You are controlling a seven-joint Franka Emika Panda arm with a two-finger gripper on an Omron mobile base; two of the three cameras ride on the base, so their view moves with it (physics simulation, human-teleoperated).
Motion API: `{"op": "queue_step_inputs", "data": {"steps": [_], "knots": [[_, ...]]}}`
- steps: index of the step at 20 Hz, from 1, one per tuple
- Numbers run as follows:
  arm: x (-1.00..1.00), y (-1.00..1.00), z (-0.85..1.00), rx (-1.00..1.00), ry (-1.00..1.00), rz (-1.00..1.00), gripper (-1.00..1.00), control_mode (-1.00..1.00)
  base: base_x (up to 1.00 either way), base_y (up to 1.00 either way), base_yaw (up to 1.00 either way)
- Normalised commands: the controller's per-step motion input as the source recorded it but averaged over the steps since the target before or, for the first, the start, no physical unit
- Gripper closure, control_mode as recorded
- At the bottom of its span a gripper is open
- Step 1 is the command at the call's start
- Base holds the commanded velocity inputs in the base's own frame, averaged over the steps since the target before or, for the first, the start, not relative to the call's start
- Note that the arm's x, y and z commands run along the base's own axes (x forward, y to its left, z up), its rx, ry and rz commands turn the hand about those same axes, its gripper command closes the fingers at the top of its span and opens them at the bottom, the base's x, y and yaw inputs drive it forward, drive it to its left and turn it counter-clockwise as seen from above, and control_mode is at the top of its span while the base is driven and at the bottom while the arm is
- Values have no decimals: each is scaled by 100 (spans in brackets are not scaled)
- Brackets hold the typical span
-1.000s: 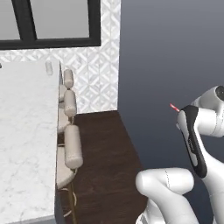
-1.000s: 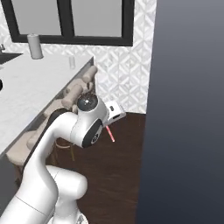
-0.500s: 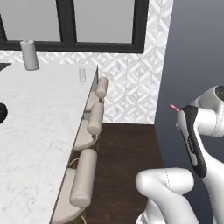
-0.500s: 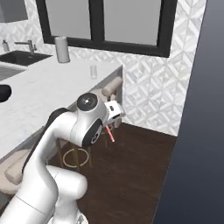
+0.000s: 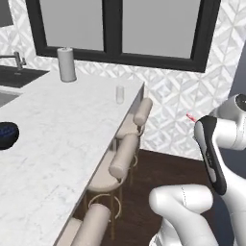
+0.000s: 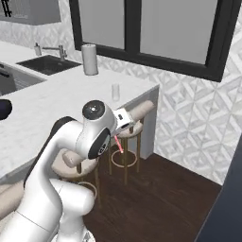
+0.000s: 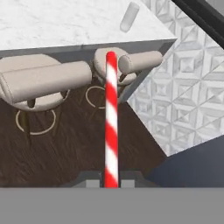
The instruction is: Take a straw from the drawer in front and place it inside the glass cup on the dining counter.
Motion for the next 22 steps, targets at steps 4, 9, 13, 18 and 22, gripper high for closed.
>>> {"op": "queue_step_inputs", "data": {"steps": [4,9,13,18,22], "knots": [[0,0,0,0,0,0,100,100,100,-56,43],[0,0,0,0,0,0,100,100,100,-61,41],[0,0,0,0,0,0,100,100,98,-66,40],[0,0,0,0,0,0,100,100,91,-67,39],[0,0,0,0,0,0,100,100,63,-28,42]]}}
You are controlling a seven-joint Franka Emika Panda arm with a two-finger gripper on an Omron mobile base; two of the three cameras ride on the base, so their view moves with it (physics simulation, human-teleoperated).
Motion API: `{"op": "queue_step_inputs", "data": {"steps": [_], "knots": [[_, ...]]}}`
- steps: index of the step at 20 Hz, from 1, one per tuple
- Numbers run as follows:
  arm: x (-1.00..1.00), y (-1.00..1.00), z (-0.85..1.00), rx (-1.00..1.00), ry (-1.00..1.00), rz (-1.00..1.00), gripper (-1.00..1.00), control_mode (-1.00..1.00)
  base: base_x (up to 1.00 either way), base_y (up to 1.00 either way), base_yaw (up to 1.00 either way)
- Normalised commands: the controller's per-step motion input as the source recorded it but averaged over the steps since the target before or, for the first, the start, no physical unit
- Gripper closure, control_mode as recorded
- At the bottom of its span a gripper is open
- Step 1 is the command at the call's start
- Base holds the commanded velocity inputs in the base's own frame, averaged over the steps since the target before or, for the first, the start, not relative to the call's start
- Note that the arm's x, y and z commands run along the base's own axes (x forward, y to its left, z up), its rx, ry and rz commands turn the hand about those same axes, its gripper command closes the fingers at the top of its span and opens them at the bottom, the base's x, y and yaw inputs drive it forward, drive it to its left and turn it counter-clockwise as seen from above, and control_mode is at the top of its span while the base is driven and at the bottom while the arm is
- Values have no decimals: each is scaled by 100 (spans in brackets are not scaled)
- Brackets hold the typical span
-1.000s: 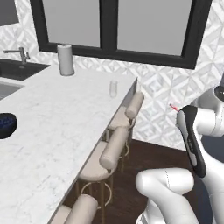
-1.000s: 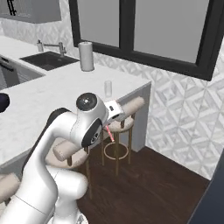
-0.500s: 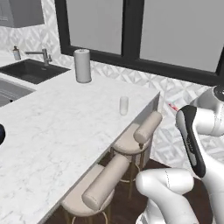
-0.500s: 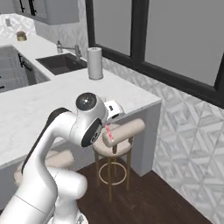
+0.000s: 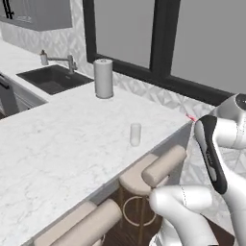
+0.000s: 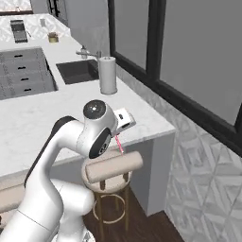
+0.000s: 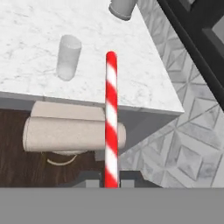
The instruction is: Take a straw from the drawer in front and place it inside the glass cup on the dining counter.
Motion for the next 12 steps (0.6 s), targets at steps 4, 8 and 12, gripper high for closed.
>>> {"op": "queue_step_inputs", "data": {"steps": [4,8,12], "knots": [[0,0,0,0,0,0,100,100,64,-10,60],[0,0,0,0,0,0,100,100,47,-30,63],[0,0,0,0,0,0,100,100,44,-44,60]]}}
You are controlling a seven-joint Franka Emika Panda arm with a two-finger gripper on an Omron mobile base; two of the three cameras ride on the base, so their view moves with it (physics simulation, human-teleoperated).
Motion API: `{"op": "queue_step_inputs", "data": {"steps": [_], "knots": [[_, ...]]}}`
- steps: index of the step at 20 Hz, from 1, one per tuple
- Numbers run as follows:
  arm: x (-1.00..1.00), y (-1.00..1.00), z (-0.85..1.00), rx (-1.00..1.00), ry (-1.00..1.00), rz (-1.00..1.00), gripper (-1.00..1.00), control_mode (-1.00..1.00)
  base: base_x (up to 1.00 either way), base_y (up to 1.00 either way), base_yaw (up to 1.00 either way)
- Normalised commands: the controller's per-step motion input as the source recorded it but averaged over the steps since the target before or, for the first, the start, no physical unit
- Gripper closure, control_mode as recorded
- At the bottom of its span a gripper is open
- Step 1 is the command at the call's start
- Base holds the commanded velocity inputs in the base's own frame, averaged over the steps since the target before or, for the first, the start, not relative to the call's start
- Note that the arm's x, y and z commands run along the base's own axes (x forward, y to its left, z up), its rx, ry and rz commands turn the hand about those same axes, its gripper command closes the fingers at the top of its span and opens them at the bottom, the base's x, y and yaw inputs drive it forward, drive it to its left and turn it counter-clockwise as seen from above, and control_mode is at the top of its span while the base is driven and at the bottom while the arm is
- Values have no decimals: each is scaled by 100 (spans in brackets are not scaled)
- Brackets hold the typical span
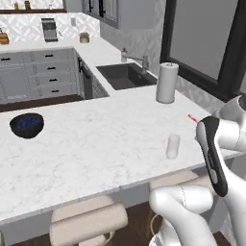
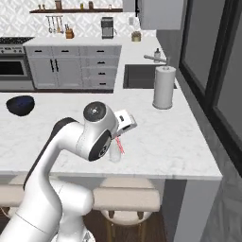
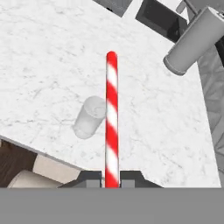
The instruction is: Take a straw from the drawer in front and place it inside the glass cup on the dining counter.
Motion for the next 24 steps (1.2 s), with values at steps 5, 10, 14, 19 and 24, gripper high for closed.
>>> {"op": "queue_step_inputs", "data": {"steps": [5,10,14,19,24], "knots": [[0,0,0,0,0,0,100,100,42,-37,60],[0,0,0,0,0,0,100,100,63,-52,50],[0,0,0,0,0,0,100,100,21,-23,18],[38,-7,0,11,-5,0,100,-100,0,-1,1],[59,0,13,27,-5,0,100,-100,0,0,0]]}}
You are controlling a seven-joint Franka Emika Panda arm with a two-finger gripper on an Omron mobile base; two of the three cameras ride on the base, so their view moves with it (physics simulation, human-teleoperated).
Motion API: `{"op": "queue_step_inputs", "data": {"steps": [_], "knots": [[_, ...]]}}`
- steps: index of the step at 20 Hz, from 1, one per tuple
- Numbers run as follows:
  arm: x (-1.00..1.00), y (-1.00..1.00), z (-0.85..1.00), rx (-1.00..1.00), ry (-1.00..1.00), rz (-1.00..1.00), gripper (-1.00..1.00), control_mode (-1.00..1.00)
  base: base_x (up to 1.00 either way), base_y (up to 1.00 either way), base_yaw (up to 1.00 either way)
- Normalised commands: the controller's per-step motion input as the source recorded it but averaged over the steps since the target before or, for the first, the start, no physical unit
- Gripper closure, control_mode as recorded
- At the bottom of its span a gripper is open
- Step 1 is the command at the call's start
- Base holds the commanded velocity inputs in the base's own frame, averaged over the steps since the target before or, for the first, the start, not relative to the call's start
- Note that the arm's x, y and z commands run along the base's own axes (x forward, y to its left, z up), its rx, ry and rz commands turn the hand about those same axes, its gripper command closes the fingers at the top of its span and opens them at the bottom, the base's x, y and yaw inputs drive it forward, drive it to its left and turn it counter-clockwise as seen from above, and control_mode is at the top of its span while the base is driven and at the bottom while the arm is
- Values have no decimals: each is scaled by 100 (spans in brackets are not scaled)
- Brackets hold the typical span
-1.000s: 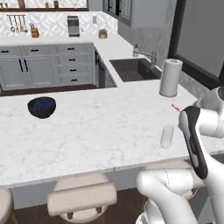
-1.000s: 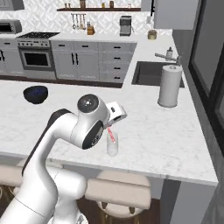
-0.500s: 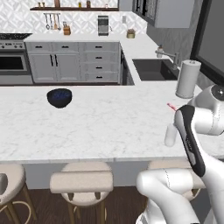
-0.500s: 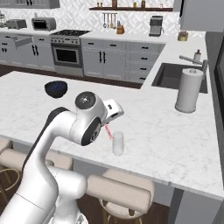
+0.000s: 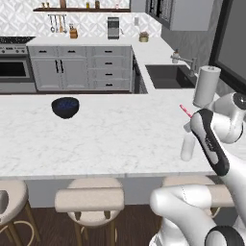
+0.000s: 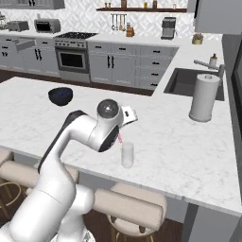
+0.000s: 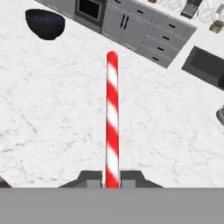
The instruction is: Take a straw from the drawer in front and place it inside the glass cup on the dining counter.
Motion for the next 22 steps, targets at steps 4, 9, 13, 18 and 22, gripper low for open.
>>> {"op": "queue_step_inputs", "data": {"steps": [4,9,13,18,22], "knots": [[50,0,13,32,0,0,100,-100,0,0,0],[25,0,2,29,0,3,100,-100,0,0,0],[9,-2,-4,18,-5,5,100,-100,0,0,0],[12,-1,-20,6,-7,9,100,-100,0,0,0],[9,-15,-20,5,-16,16,100,-100,0,0,0]]}}
